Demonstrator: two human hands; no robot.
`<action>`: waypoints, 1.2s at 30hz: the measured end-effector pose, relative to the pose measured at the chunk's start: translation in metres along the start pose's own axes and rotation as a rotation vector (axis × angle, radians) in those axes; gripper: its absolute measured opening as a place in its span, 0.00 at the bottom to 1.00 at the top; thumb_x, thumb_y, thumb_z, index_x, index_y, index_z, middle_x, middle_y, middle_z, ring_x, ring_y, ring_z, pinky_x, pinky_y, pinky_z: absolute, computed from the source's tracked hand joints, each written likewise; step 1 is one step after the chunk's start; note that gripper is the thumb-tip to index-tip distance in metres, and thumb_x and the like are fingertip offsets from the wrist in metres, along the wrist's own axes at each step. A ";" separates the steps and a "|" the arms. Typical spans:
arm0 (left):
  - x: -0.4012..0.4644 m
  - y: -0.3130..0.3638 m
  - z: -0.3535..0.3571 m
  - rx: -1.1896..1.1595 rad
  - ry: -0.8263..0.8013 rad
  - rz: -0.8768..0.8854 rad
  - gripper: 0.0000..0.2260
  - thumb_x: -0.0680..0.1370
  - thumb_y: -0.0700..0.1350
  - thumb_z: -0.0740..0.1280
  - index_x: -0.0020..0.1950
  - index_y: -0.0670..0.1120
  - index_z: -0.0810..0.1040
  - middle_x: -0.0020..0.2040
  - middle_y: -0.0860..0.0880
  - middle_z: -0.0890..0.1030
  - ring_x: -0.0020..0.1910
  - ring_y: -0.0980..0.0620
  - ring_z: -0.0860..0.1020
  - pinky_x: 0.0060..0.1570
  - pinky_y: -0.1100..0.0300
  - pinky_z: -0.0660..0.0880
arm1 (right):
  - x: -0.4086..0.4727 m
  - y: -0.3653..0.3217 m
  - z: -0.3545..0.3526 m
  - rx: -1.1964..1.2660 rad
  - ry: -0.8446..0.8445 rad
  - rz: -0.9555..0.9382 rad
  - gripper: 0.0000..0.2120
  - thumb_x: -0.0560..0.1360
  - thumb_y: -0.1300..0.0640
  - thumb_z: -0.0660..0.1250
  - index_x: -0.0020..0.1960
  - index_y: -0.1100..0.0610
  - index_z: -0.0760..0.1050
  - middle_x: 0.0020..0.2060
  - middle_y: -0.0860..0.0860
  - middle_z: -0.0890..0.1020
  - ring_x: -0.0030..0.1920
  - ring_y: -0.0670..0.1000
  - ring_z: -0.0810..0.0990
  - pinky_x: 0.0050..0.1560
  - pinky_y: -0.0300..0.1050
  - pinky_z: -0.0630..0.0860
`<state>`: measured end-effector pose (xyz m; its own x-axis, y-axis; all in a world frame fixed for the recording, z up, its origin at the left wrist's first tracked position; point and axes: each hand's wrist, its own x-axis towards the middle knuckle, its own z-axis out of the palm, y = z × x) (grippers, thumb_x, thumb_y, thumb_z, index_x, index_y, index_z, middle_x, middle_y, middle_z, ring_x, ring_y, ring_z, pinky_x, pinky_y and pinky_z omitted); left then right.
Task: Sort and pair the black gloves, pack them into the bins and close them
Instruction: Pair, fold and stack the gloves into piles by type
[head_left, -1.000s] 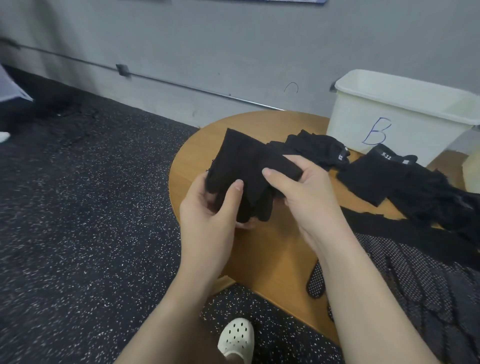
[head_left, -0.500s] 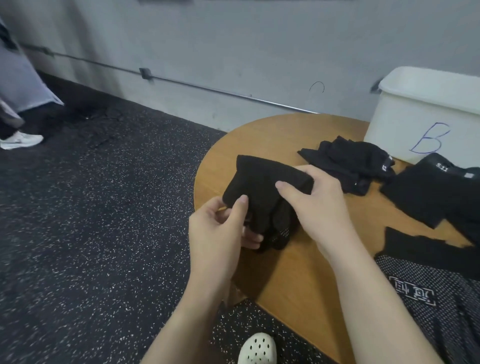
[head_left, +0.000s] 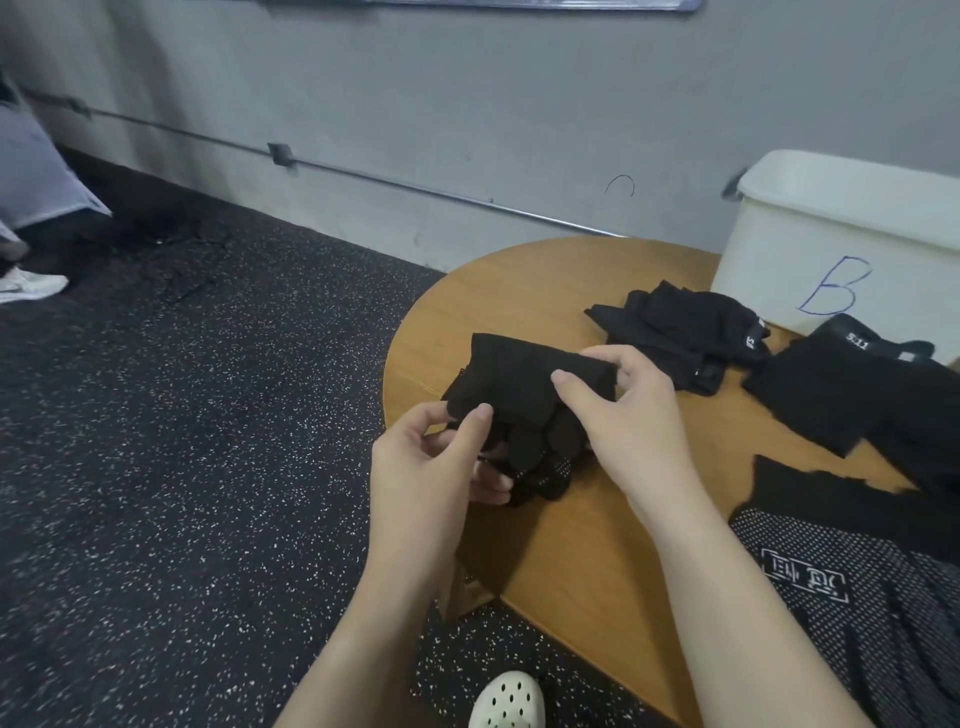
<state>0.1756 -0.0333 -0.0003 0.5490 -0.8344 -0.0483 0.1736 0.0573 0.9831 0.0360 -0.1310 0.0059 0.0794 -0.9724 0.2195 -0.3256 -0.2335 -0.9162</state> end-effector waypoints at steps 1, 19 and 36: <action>0.000 0.001 -0.002 0.016 0.018 0.005 0.07 0.81 0.44 0.72 0.53 0.41 0.80 0.35 0.41 0.85 0.27 0.47 0.81 0.28 0.56 0.80 | -0.001 0.000 -0.001 -0.045 0.006 -0.028 0.09 0.77 0.50 0.74 0.55 0.45 0.76 0.43 0.28 0.71 0.44 0.18 0.70 0.39 0.21 0.70; 0.016 -0.014 0.004 0.676 -0.136 0.509 0.18 0.88 0.49 0.56 0.77 0.51 0.73 0.81 0.52 0.65 0.82 0.55 0.59 0.80 0.49 0.58 | -0.035 0.001 0.005 -0.691 -0.291 -0.295 0.31 0.83 0.38 0.37 0.84 0.46 0.52 0.83 0.42 0.53 0.82 0.41 0.44 0.82 0.48 0.39; -0.012 -0.007 0.013 0.720 -0.041 0.568 0.19 0.85 0.48 0.61 0.76 0.49 0.74 0.80 0.48 0.66 0.81 0.52 0.59 0.80 0.47 0.58 | -0.007 -0.004 -0.037 -0.568 -0.252 -0.185 0.29 0.83 0.36 0.51 0.77 0.51 0.70 0.79 0.43 0.65 0.81 0.41 0.52 0.74 0.38 0.49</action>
<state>0.1573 -0.0314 -0.0039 0.3644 -0.8050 0.4681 -0.6724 0.1203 0.7303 0.0014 -0.1229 0.0203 0.3781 -0.9020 0.2083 -0.7278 -0.4287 -0.5353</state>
